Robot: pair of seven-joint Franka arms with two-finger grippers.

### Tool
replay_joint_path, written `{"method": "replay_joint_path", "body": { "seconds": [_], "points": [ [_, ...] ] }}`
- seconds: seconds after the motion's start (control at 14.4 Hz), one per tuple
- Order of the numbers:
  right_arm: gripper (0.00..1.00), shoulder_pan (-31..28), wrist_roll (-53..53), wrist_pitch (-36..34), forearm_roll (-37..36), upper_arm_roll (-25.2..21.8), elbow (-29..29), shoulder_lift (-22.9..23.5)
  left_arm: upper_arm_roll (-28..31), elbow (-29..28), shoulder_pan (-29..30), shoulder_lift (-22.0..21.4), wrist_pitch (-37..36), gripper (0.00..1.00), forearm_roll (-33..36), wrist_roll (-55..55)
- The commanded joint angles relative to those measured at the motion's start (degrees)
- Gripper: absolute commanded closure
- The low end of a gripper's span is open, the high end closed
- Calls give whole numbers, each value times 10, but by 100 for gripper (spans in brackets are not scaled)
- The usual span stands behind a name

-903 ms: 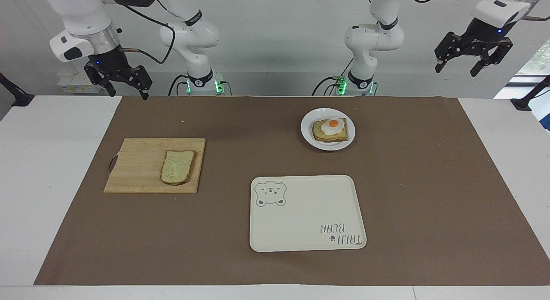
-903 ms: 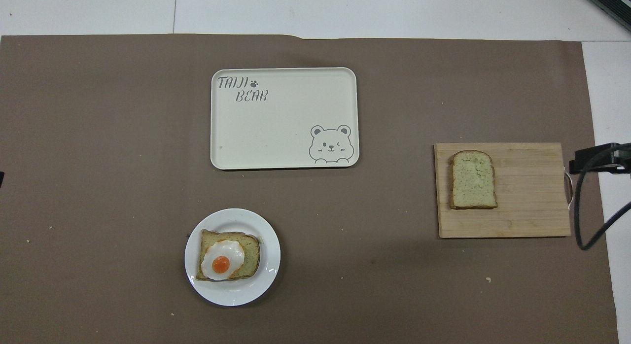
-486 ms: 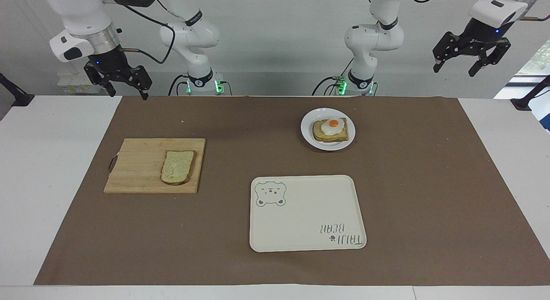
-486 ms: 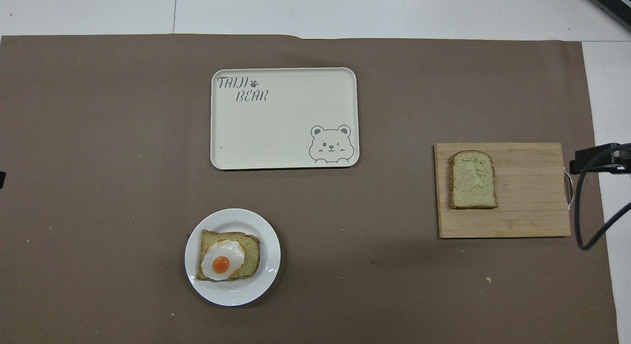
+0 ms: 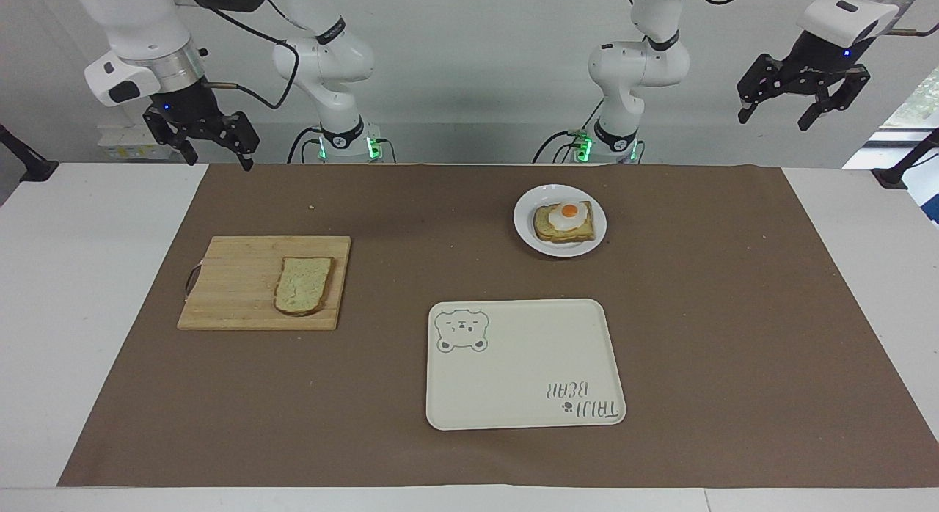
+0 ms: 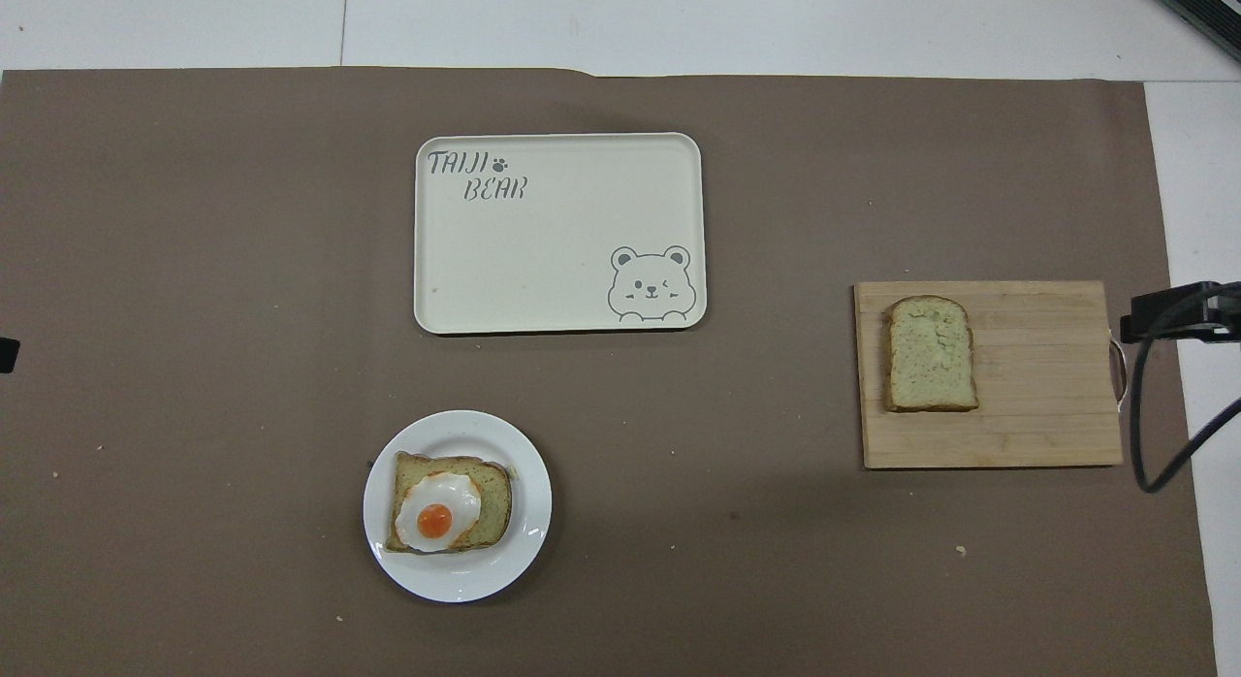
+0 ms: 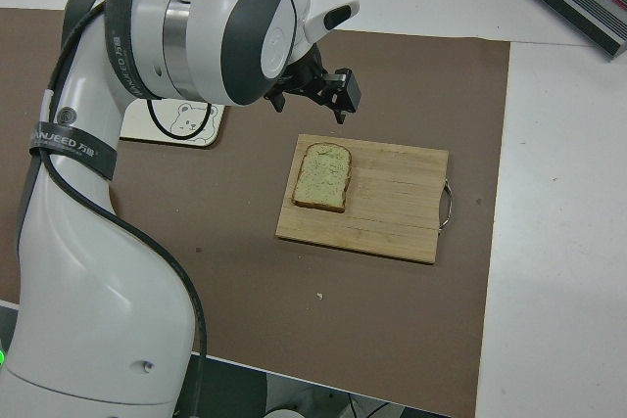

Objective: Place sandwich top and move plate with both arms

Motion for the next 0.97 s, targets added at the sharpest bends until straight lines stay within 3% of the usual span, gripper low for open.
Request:
{"method": "replay_joint_path", "body": {
  "seconds": [0.0,0.35,0.9],
  "points": [
    [0,-9,-10,-8,6,3,-1,-1,0,-16,5,-16,3,0,-6,-6],
    [0,-13,-10,-8,6,3,-2,-1,3,-9,6,4,-9,0,-6,-3],
    [0,-13,-6,4,6,3,-7,-3,2,-37,6,-11,39,0,-4,-6]
  ]
}}
